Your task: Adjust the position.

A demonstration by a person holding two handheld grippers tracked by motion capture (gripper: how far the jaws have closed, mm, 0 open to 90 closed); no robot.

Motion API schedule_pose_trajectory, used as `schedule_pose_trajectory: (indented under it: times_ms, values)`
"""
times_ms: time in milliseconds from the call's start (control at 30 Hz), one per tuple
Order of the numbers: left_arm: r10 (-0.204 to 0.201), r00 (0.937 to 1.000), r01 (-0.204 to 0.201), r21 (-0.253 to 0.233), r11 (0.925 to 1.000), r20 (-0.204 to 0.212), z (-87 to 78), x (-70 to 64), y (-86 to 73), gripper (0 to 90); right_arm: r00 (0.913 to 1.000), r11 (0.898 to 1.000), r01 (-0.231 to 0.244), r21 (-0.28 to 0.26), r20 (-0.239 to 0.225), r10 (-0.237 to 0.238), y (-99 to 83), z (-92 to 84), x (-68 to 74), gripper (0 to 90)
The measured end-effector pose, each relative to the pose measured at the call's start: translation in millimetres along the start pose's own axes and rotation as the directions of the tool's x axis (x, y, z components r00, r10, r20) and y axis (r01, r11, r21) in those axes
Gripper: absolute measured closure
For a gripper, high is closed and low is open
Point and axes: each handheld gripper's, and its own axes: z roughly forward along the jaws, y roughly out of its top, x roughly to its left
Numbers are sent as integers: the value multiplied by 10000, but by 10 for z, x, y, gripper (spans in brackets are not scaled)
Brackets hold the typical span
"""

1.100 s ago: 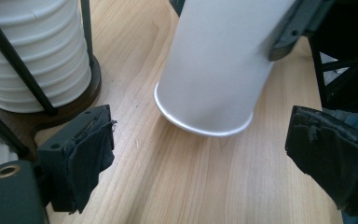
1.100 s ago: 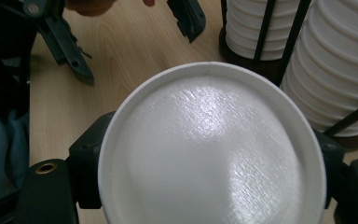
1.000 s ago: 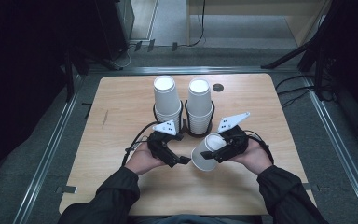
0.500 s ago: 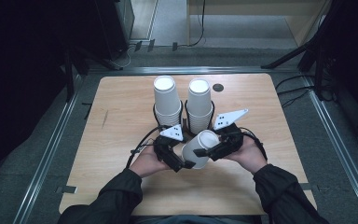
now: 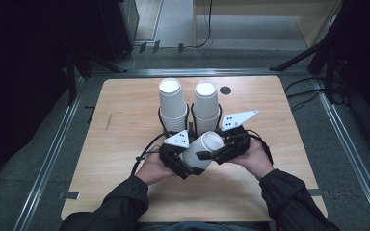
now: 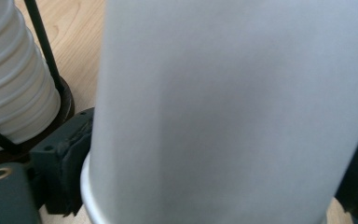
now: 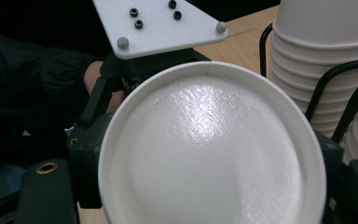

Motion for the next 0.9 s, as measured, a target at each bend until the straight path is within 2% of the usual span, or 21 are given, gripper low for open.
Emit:
schedule_pose_trajectory:
  times_ms: [100,167,267,367,400,633,733,767,900]
  values:
    - [107,9999,-106,76,9999,-117,-15,-12,8,102,9999,10000,79,-22,-66,-79,-6,-13,2,239]
    - [247,9997,-246,356,9991,-22,-5,-10,14,115,9999,9998,-2,211,-114,5,-12,-17,-8,238]
    - [529,9986,-528,530,9972,4,-14,-11,17,130,9998,9992,27,410,-189,-20,-32,-13,-5,238]
    - [437,9990,-442,520,9977,110,-41,-2,28,137,9999,9990,60,437,-135,-54,-24,-8,13,202]
    - [373,9993,-377,518,9979,89,-45,0,30,139,9999,9986,115,518,59,-118,-22,0,19,169]
    - [-11,9999,20,824,9966,-108,-158,86,15,139,9966,9932,372,1101,696,-450,-76,10,26,160]
    - [-129,9996,152,970,9952,-239,-232,100,24,139,9968,9927,310,1162,693,-393,-122,-18,7,158]
    - [-65,9993,102,1024,9947,-360,-267,98,28,139,9974,9924,292,1198,617,-368,-133,-34,2,158]
    - [-4,9991,55,1206,9927,-420,-371,99,44,139,9965,9934,410,1071,685,-485,-155,-73,25,158]
